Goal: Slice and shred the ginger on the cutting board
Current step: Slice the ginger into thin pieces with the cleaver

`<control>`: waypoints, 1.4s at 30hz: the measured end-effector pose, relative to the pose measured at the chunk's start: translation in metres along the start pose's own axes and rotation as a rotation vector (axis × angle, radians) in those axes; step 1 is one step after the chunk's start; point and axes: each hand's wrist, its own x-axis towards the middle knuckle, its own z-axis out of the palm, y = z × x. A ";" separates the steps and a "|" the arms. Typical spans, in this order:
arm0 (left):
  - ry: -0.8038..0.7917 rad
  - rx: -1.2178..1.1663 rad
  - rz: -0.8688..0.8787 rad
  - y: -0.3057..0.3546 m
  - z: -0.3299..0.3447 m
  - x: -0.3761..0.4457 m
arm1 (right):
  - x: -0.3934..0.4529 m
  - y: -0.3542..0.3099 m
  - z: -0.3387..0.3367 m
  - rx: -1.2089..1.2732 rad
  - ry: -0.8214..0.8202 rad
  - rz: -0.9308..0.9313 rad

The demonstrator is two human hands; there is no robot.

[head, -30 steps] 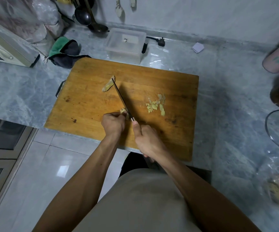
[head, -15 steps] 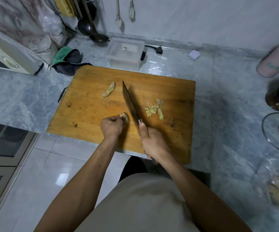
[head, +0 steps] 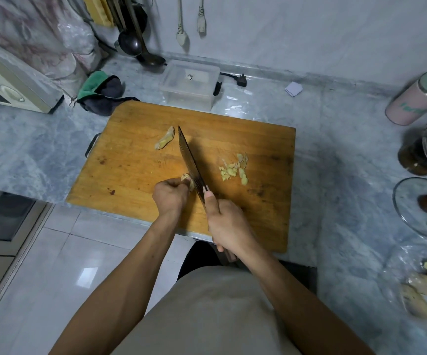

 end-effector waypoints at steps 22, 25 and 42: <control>0.012 0.072 0.098 0.002 0.000 -0.001 | 0.026 0.002 0.018 -0.028 0.014 -0.040; -0.001 0.066 0.085 0.001 -0.001 0.000 | 0.032 0.007 0.021 -0.043 0.015 -0.016; -0.057 -0.016 0.036 0.006 -0.006 -0.006 | 0.023 0.027 -0.021 -0.011 0.109 0.043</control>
